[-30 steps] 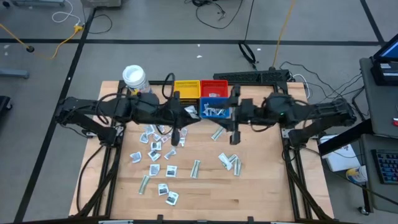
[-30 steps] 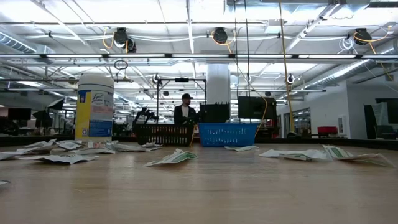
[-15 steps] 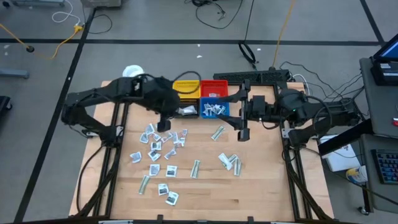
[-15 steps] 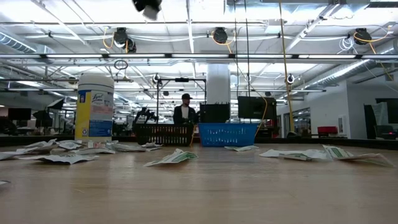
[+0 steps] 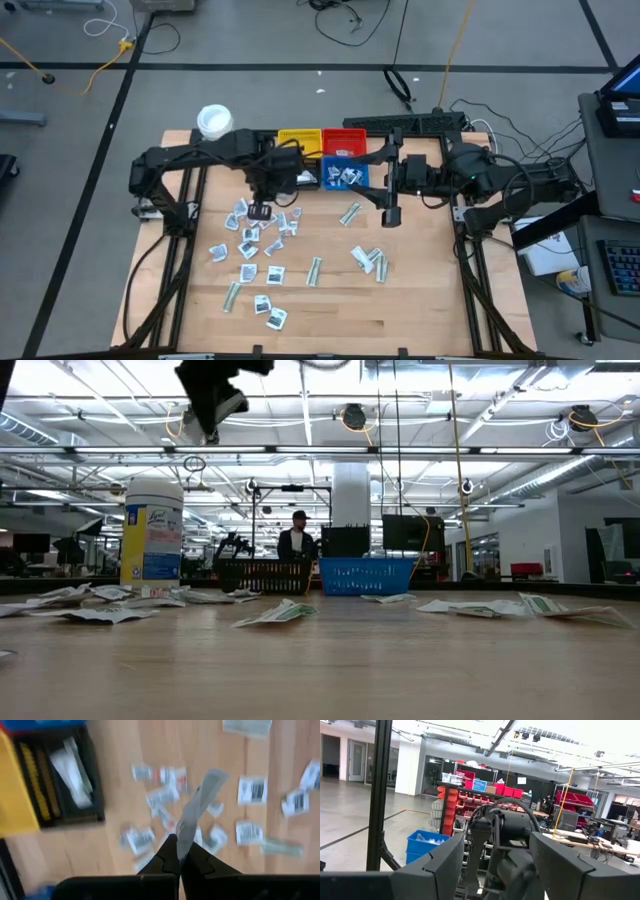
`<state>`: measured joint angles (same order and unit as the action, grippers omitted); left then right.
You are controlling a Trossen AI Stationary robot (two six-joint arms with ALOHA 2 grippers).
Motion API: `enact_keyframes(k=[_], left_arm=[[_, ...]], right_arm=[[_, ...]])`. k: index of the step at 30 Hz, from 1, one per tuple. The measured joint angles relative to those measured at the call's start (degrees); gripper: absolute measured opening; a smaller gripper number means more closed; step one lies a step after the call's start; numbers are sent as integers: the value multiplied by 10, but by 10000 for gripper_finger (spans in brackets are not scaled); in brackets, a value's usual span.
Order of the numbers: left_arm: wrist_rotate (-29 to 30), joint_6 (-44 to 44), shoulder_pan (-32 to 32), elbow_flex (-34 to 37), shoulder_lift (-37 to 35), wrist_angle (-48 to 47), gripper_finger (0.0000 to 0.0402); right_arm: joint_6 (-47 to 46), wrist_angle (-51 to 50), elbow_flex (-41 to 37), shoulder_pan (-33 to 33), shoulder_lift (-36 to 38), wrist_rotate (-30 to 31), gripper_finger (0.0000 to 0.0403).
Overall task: Pick & Place First Aid Supplies
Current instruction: Put the green bandage pack into the black basket
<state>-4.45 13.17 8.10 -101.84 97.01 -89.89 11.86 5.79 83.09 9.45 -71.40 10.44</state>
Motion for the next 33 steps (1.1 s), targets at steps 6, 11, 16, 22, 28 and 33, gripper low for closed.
enact_keyframes(k=[6, 11, 16, 22, 28, 33], left_arm=[[9, 22, 49, 2, 30, 31, 0], [30, 58, 109, 1, 72, 66, 0], [59, 111, 171, 2, 118, 75, 0], [77, 170, 221, 2, 154, 91, 0], [74, 177, 226, 2, 175, 123, 0], [60, 177, 207, 2, 214, 165, 0]], right_arm=[[40, 0, 0, 0, 0, 0, 222], [70, 4, 0, 0, 0, 0, 222], [106, 10, 0, 0, 0, 0, 222], [118, 13, 0, -1, 0, 0, 222], [118, 13, 0, -1, 0, 0, 222], [118, 13, 0, -1, 0, 0, 222]])
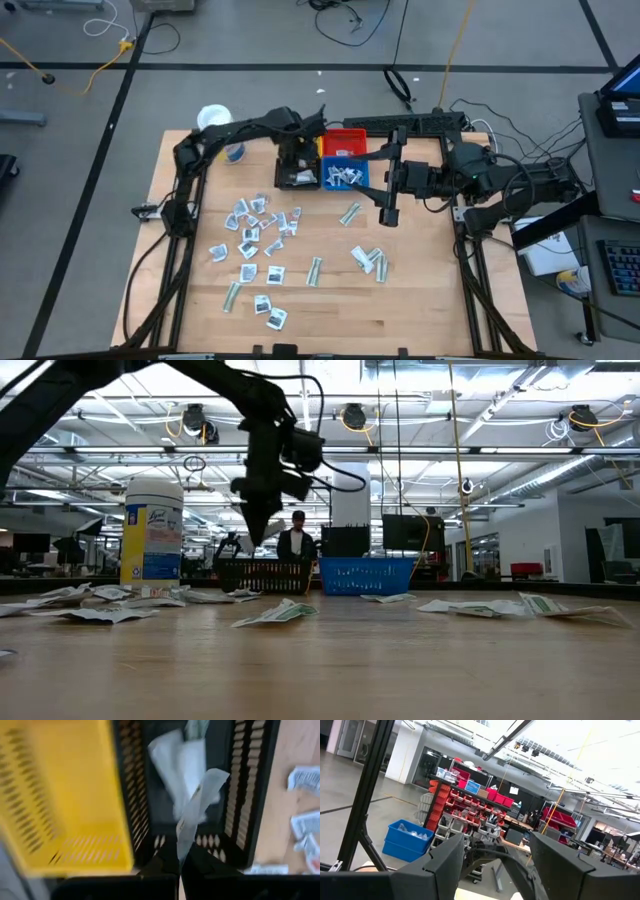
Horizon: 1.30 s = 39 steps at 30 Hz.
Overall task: Pick & Place First Aid Supplies
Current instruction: Put the green bandage pack into the black basket
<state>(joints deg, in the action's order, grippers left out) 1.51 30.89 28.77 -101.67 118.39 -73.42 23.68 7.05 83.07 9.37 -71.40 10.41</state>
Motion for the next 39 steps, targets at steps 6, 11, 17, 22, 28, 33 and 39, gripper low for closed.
enact_keyframes(k=[6, 11, 17, 22, 28, 33, 39], left_arm=[[-18, -16, -12, 0, 50, 27, 0], [-15, -38, -11, 0, 73, 31, 3], [-14, -59, -5, 0, 67, 35, 49], [-20, -60, -2, 0, 53, 43, 125], [-26, -95, 0, 0, 30, 47, 206], [-136, -163, 16, 0, -35, 116, 221], [-216, -225, 2, 0, -149, 239, 199]], right_arm=[[0, 0, 0, 0, 0, 1, 222], [0, 0, 0, 0, 0, 2, 222], [-5, 0, 0, 0, 0, 2, 222], [-5, 0, 0, 0, 0, 2, 222], [-15, -4, 0, 0, 0, 2, 222], [-29, -18, 0, 0, 0, 2, 222], [-34, -49, 0, 0, 0, 3, 222]])
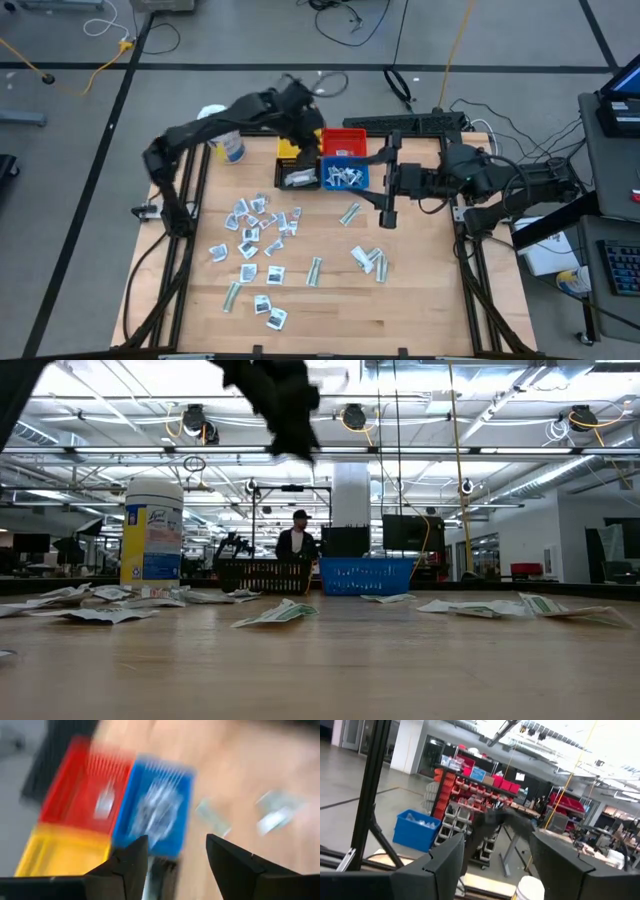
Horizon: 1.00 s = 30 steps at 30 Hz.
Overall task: Pick & Place First Aid Supplies
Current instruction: Put the green bandage pack into the black basket
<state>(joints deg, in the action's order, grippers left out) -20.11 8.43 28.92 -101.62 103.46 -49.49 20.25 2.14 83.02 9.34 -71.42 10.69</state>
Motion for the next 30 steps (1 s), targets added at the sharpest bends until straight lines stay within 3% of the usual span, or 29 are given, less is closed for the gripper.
enact_keyframes(k=[6, 12, 17, 22, 27, 30], left_arm=[[3, -46, -64, 0, -112, 107, 179], [95, -75, -175, 0, -172, 194, 174], [215, -99, -264, 0, -177, 230, 175], [281, -122, -333, 0, -169, 257, 175], [366, -101, -368, 0, -166, 271, 175], [382, -94, -373, 0, -171, 266, 175]], right_arm=[[-39, -30, 0, 0, 0, 0, 222], [-77, -55, 0, 0, 0, 0, 222], [-102, -65, 0, 0, 0, 0, 222], [-108, -80, 0, 0, 0, 0, 222], [-151, -110, 0, 0, 4, -1, 222], [-166, -137, 0, 0, 8, -2, 222]])
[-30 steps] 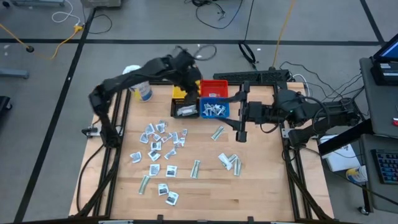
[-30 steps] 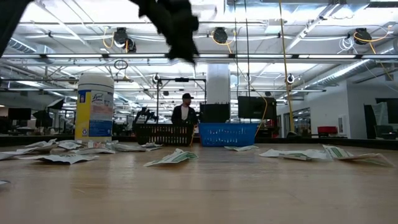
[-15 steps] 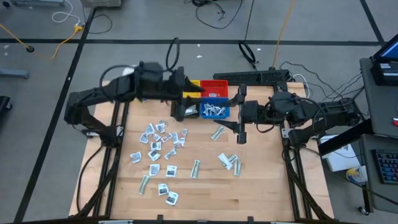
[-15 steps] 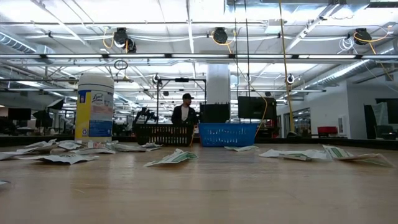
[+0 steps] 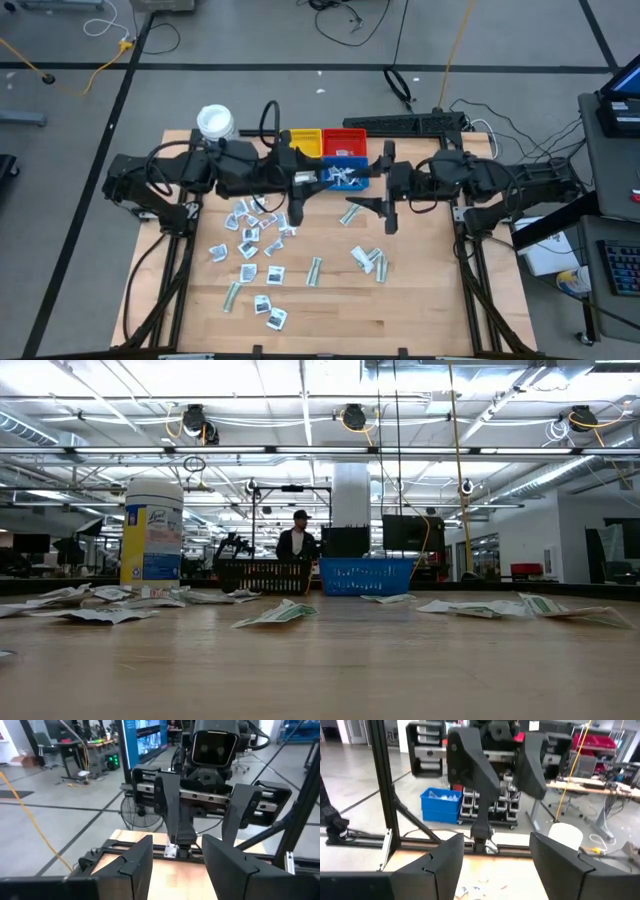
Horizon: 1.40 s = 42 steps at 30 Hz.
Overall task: Pick & Place First Aid Supplies
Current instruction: Put the green bandage pack into the black basket
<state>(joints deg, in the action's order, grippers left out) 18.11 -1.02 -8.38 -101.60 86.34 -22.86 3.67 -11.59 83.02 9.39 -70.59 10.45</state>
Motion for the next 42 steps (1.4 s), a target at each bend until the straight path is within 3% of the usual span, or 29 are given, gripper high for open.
enact_keyframes(k=[3, 9, 17, 26, 30, 33, 37, 42], left_arm=[[0, -1, 0, 0, -1, -10, 175], [0, -6, 0, 0, -1, -13, 175], [-1, -9, 0, 0, -1, -32, 175], [-2, -25, 0, 0, -1, -44, 175], [-2, -26, 0, 0, -1, -44, 175], [-10, -37, 0, 0, -1, -44, 175], [-16, -37, 0, 0, -1, -43, 175], [-16, -37, 0, 0, -1, -43, 175]], right_arm=[[-25, -30, 0, 3, 1, -3, 222], [-105, -189, 0, 2, -5, -105, 222], [-52, -348, 1, 20, -34, -212, 222], [63, -529, 1, 28, -74, -210, 222], [143, -582, 1, 40, -98, -178, 222], [184, -586, 1, 56, -127, -133, 222], [236, -579, -2, 76, -171, -130, 222], [266, -497, -72, 94, -203, -134, 222]])
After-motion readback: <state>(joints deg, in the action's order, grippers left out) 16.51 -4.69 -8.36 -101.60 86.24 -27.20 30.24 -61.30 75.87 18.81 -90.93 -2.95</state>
